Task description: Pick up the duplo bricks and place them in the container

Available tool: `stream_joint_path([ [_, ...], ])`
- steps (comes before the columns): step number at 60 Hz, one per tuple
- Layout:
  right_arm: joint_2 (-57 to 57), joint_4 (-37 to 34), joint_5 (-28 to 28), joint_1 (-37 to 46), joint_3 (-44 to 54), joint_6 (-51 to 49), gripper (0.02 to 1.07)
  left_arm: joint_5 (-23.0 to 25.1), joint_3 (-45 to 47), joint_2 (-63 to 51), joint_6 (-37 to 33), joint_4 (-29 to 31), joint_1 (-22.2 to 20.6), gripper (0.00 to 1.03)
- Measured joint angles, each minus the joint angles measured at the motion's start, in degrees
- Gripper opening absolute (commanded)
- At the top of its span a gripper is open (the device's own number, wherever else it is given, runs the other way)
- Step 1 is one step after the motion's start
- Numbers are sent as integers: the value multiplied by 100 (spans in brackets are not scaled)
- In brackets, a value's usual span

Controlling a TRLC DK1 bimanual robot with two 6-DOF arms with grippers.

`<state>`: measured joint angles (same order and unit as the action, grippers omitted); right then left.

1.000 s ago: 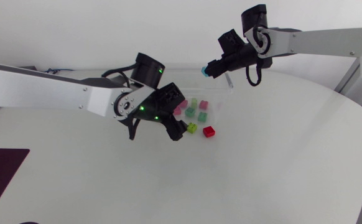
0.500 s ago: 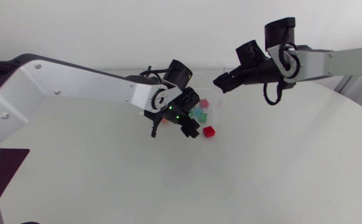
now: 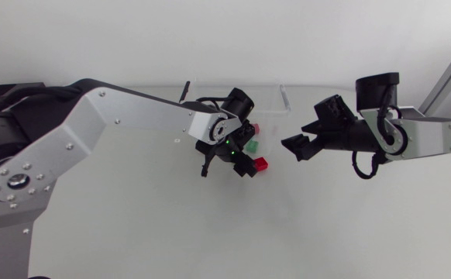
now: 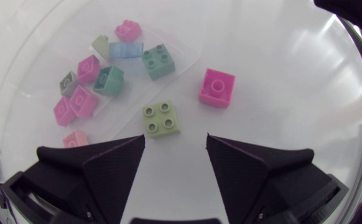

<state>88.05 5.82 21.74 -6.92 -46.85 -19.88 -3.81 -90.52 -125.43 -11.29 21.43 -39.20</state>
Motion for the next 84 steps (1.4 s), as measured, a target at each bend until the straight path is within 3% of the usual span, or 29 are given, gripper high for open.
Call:
stream_joint_path([
  [19,-264,46,140,216,258,-254,100,-52,0,-22,55,81,-39,70],
  [34,-264,68,256,424,503,-439,100,-122,76,-22,-752,92,-184,71],
  [40,-264,87,337,494,562,-463,100,-131,103,-22,-940,92,-227,47],
  [43,-264,87,374,518,584,-483,100,-153,103,-22,-966,57,-251,42],
  [62,-269,131,422,673,647,-551,100,-684,-208,-173,-660,103,-299,41],
  [84,-363,151,533,748,717,-590,100,-874,-1552,-826,-127,1609,-323,43],
])
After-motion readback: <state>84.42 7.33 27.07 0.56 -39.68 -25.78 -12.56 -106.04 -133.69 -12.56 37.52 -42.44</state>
